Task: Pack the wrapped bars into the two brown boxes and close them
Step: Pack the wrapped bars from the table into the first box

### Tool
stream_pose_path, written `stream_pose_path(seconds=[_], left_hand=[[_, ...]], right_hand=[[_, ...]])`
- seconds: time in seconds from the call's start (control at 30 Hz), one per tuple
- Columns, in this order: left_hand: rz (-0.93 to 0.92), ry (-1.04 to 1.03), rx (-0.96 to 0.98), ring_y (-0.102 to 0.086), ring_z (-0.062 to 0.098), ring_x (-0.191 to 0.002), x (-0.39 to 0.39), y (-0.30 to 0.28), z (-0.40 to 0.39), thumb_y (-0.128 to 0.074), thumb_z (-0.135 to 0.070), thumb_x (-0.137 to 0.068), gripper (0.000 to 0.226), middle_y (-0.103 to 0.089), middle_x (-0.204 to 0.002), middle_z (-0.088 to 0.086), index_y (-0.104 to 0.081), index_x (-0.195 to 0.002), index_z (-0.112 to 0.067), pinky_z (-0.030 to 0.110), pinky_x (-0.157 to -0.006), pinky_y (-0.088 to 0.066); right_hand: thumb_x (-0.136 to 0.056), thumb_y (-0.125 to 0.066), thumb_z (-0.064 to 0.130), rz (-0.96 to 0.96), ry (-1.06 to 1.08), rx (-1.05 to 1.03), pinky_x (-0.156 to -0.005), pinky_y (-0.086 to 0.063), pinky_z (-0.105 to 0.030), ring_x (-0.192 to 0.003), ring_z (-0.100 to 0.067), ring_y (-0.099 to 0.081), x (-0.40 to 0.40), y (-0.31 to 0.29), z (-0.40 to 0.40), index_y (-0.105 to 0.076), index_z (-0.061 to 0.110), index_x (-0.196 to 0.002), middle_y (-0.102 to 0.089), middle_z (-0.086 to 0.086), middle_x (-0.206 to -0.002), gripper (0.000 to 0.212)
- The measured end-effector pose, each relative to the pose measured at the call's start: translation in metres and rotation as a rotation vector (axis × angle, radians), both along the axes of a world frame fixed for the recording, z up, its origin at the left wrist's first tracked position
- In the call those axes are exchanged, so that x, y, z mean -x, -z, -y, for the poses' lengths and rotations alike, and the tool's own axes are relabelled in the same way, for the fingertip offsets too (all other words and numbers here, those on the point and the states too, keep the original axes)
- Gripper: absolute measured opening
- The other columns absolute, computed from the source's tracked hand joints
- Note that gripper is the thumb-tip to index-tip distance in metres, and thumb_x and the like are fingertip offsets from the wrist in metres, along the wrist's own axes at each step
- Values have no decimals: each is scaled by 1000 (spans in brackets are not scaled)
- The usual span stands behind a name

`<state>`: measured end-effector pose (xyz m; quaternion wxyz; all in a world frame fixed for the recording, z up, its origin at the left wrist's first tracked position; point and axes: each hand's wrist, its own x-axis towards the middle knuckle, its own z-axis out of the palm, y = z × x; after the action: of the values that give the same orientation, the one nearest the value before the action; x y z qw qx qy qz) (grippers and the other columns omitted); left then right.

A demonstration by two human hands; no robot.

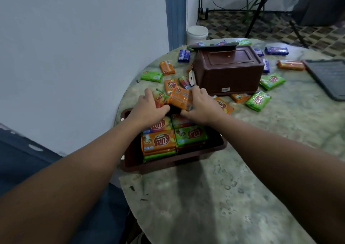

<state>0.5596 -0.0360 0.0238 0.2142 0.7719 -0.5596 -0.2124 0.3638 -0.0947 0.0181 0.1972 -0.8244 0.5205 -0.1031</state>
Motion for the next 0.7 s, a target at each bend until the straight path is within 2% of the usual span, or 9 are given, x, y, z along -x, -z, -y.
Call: stream_pose_path(seconds=[0.1, 0.2, 0.33, 0.43, 0.57, 0.7], left_hand=[[9, 88, -2, -53, 26, -117, 2, 7, -14, -65, -52, -79, 77, -43, -136, 10, -20, -139, -33, 47, -98, -51], [65, 158, -31, -50, 29, -123, -1, 17, -25, -65, -54, -76, 80, -40, -140, 11, -15, -136, -41, 51, -102, -48], [263, 227, -16, -43, 29, -127, -4, 30, -30, -67, -52, -85, 80, -38, -140, 10, -14, -141, -33, 51, -107, -41], [367, 314, -7, -43, 26, -123, -5, 40, -32, -69, -48, -89, 75, -40, -137, 6, -24, -144, -25, 45, -105, -41], [450, 380, 53, -40, 23, -125, -10, 46, -32, -68, -47, -91, 57, -45, -137, 0, -47, -139, -28, 42, -107, -37], [414, 434, 81, -46, 19, -116, -14, 44, -32, -70, -40, -92, 45, -55, -127, -3, -63, -133, -25, 43, -100, -46]], right_hand=[[-82, -69, 57, -92, -76, 68, -93, -50, -47, -111, -34, -58, 9, 9, -4, -37, 17, -133, -48, -8, -120, 72], [-83, -66, 58, -157, -125, 119, -103, -40, -48, -123, -30, -50, 15, 20, -5, -37, 22, -140, -47, -6, -130, 73], [-83, -63, 61, -262, -169, 176, -108, -31, -51, -128, -30, -41, 17, 31, -7, -36, 28, -141, -43, -4, -133, 72], [-84, -62, 61, -288, -184, 163, -112, -28, -53, -133, -31, -34, 18, 32, -5, -35, 29, -146, -38, -5, -139, 75], [-88, -59, 57, -325, -209, 148, -115, -24, -56, -139, -31, -29, 18, 32, -5, -30, 30, -155, -37, -4, -146, 77], [-95, -54, 52, -324, -249, 133, -118, -18, -61, -147, -30, -23, 19, 32, -4, -27, 39, -158, -34, -1, -155, 70]])
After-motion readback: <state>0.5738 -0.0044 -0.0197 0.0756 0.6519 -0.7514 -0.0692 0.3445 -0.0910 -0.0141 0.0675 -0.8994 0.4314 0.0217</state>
